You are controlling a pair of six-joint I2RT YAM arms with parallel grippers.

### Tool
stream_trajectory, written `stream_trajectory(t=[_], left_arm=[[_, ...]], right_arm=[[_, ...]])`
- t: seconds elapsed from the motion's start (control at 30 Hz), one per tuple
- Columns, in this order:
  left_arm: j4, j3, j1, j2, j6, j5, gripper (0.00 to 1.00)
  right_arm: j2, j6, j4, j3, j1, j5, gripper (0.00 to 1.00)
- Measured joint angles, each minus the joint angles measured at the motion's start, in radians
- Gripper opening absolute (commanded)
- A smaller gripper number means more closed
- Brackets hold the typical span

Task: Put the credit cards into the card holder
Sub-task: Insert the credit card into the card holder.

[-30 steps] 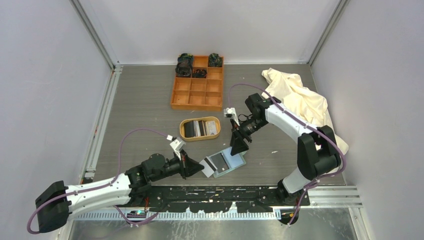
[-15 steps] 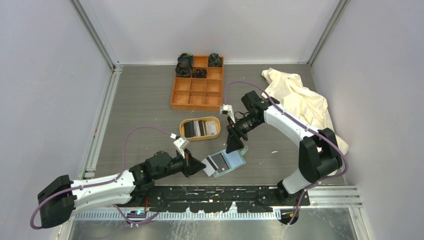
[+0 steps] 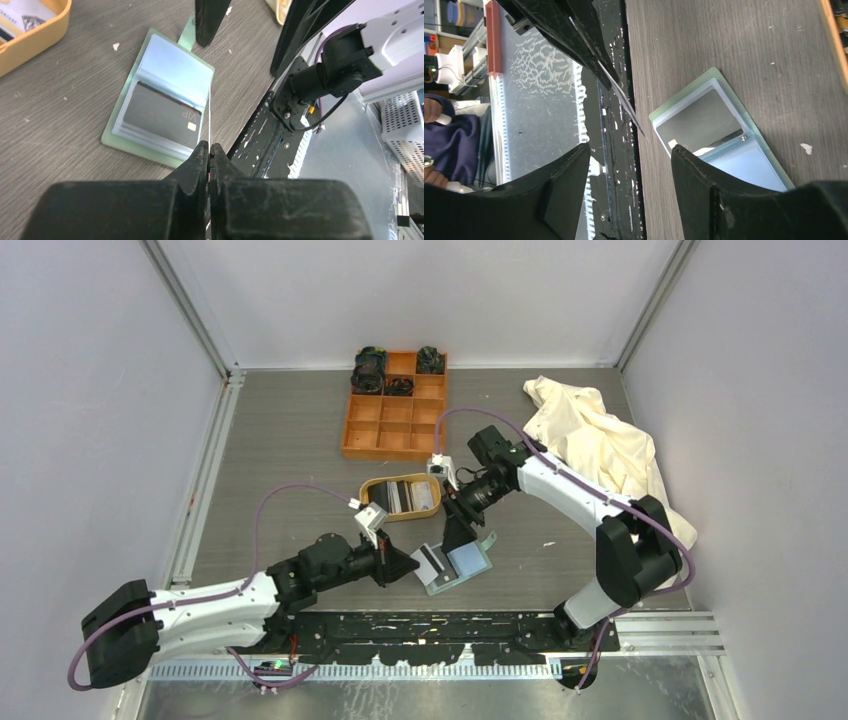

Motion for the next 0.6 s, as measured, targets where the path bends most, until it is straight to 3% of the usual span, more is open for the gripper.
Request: stream_trajectory(t=[0.13,0.2,0.27,0.37,0.5,0.53,0.6], left_arm=[[0.011,0.031,0.019,0.023,0.000,0.034,0.00],[0.032,0.041,0.036,0.041,-0.002,0.063,0.00],[0.064,0.042,0.063,0.064,-0.009,0.101,0.00],[0.102,0.042,0.102,0.102,-0.018,0.167,0.00],[0.169,0.042,0.129,0.136,-0.037,0.242,0.00],[0.182,0.042,0.132,0.143,-0.037,0.254,0.02],[0.197,0.040,0.140,0.154,-0.043,0.275,0.24]], right_arm=[[0.025,0.011,0.010,0.000,0.040,0.001,0.61],[0.029,0.002,0.012,0.000,0.064,-0.002,0.54],[0.029,-0.021,0.010,0.000,0.084,-0.012,0.44],[0.029,-0.060,0.005,0.000,0.097,-0.019,0.20],[0.029,-0.089,0.001,0.000,0.084,-0.019,0.01],[0.029,-0.092,-0.008,0.001,0.083,-0.024,0.01],[0.031,-0.105,-0.024,0.005,0.084,-0.026,0.01]])
